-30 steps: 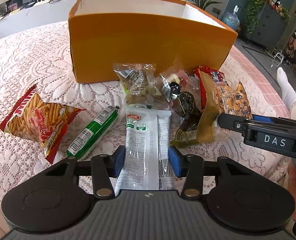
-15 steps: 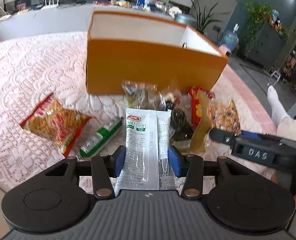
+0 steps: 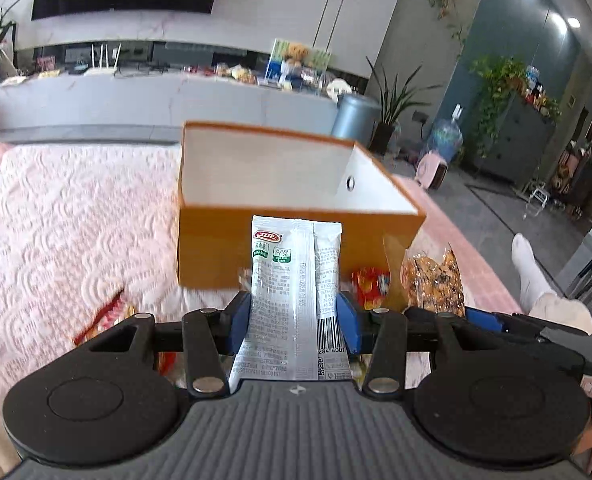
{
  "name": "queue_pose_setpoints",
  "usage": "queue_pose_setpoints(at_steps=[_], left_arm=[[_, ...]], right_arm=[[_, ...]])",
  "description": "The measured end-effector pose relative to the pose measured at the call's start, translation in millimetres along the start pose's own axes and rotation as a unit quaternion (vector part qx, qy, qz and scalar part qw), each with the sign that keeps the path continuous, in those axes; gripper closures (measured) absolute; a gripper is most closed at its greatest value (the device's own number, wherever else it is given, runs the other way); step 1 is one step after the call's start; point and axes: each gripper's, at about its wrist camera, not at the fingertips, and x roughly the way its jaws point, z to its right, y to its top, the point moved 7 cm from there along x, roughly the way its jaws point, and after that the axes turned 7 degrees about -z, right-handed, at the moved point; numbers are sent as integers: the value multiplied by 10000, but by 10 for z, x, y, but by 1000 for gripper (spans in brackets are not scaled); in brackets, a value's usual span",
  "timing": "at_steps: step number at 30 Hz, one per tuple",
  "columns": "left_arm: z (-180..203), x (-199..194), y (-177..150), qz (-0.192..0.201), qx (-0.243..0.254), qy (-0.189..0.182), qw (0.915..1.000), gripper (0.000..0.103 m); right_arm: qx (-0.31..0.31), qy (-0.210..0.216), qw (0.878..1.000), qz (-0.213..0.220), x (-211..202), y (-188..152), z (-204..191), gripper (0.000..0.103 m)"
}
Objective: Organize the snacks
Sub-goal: 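Lift both snacks over the orange box and open both tools inside it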
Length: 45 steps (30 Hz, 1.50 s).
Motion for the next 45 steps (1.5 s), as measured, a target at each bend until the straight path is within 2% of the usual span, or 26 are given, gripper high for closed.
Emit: queue_pose_setpoints(at_steps=[11,17,23,31,45], left_arm=[[-4,63,559,425,76,13,9991,50],[-51,184,757,450,84,38,9989,50],[-65,335,871,406,171,126,9989,50],[-108,640,980,181,316,265,9990,50],[-177,1243,1043,-580,401,351,9969,50]], right_arm=[[-152,21,9994,324,9,604,-46,45],[-324,6,9984,460,106,967,-96,45],[-530,-106,9977,404,332,1223,-148,45],[-620,-346,9975,68,769,1425,-137,45],[-491,-516,9912,-1119,1608,1586,20,45]])
